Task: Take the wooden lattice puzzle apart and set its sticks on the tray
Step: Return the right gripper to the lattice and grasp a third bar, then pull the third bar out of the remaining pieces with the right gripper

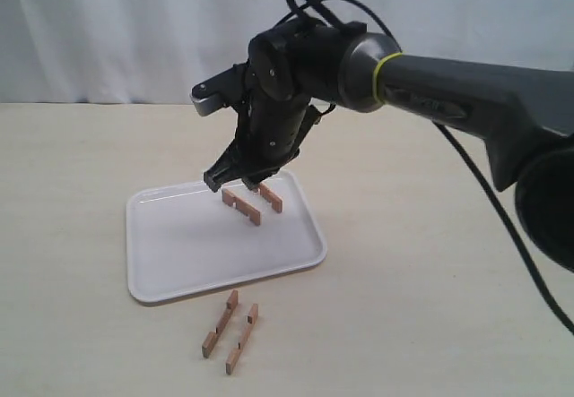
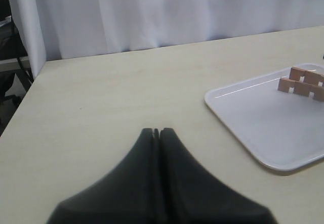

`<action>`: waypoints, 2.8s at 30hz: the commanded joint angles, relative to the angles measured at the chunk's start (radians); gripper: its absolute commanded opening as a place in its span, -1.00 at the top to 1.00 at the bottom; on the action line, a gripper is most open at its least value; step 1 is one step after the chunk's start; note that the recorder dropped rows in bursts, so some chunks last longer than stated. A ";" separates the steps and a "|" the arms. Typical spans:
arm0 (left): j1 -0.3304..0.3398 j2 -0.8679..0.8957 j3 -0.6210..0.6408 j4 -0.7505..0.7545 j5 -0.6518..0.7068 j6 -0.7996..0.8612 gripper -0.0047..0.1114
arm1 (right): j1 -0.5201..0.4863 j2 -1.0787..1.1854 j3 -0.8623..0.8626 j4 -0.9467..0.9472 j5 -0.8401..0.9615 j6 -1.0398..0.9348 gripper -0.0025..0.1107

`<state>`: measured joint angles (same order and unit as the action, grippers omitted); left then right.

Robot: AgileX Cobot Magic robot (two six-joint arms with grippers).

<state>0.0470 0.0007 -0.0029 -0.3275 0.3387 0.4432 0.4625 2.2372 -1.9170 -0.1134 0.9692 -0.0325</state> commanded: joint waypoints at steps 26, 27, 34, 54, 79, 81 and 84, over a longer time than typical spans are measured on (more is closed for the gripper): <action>-0.004 -0.001 0.003 0.001 -0.012 0.001 0.92 | 0.168 -0.191 0.548 0.188 -0.170 0.119 0.37; -0.004 -0.001 0.003 0.001 -0.012 0.001 0.92 | 0.168 -0.191 0.548 0.188 -0.174 0.130 0.37; -0.004 -0.001 0.003 0.001 -0.012 0.001 0.92 | 0.168 -0.191 0.548 0.180 -0.176 0.159 0.37; -0.004 -0.001 0.003 0.001 -0.012 0.001 0.92 | 0.168 -0.191 0.548 0.146 -0.178 0.198 0.02; -0.004 -0.001 0.003 0.001 -0.012 0.001 0.92 | 0.168 -0.176 0.594 0.102 -0.209 0.227 0.02; -0.004 -0.001 0.003 0.001 -0.012 0.001 0.92 | 0.165 -0.176 0.594 0.073 -0.174 0.227 0.01; -0.004 -0.001 0.003 0.001 -0.012 0.001 0.92 | 0.165 -0.176 0.598 0.071 -0.161 0.227 0.01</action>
<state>0.0470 0.0007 -0.0029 -0.3275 0.3387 0.4432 0.6300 2.0620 -1.3264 -0.0216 0.7918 0.1917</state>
